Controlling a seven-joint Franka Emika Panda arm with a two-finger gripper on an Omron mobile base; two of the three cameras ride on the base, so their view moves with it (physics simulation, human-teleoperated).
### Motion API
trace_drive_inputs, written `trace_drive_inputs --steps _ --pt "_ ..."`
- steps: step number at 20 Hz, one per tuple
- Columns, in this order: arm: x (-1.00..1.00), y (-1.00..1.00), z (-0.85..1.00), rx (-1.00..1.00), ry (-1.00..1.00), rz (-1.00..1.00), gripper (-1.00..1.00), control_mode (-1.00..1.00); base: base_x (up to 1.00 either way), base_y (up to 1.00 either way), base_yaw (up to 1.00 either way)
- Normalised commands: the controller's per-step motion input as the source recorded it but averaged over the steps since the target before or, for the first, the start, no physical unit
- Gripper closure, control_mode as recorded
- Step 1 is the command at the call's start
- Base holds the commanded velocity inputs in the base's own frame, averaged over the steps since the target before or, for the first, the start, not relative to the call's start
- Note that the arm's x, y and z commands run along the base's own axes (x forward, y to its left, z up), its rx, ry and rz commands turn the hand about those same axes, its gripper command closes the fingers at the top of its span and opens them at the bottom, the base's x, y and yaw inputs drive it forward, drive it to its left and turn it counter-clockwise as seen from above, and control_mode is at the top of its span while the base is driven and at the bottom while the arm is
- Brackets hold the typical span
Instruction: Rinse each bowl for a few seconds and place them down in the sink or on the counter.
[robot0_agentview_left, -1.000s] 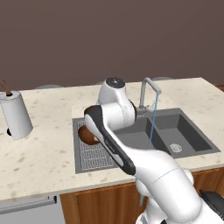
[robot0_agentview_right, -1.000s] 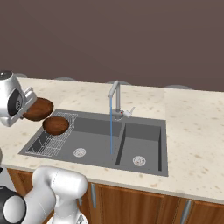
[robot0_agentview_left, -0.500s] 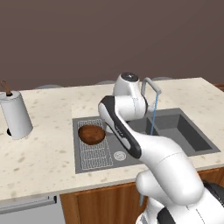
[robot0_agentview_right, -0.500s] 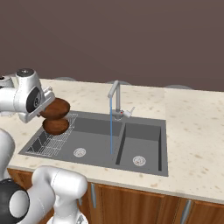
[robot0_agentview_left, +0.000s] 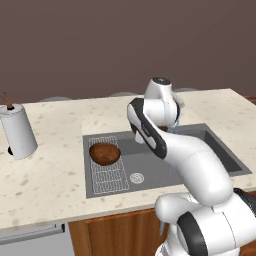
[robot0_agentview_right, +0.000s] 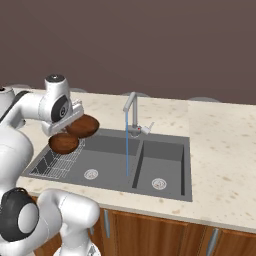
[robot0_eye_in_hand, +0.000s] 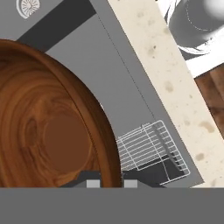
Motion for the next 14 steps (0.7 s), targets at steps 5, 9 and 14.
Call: trace_drive_inputs --steps 5,9,14 --pt "0.33 -0.49 -0.05 0.0 0.08 -0.12 1.0 -1.0 0.0 0.0 0.0" --pt "0.2 -0.37 -0.11 -0.02 0.0 -0.11 1.0 -1.0 0.0 0.0 0.0" --pt "0.23 -0.36 -0.18 -0.01 0.0 -0.1 1.0 -1.0 0.0 0.0 0.0"
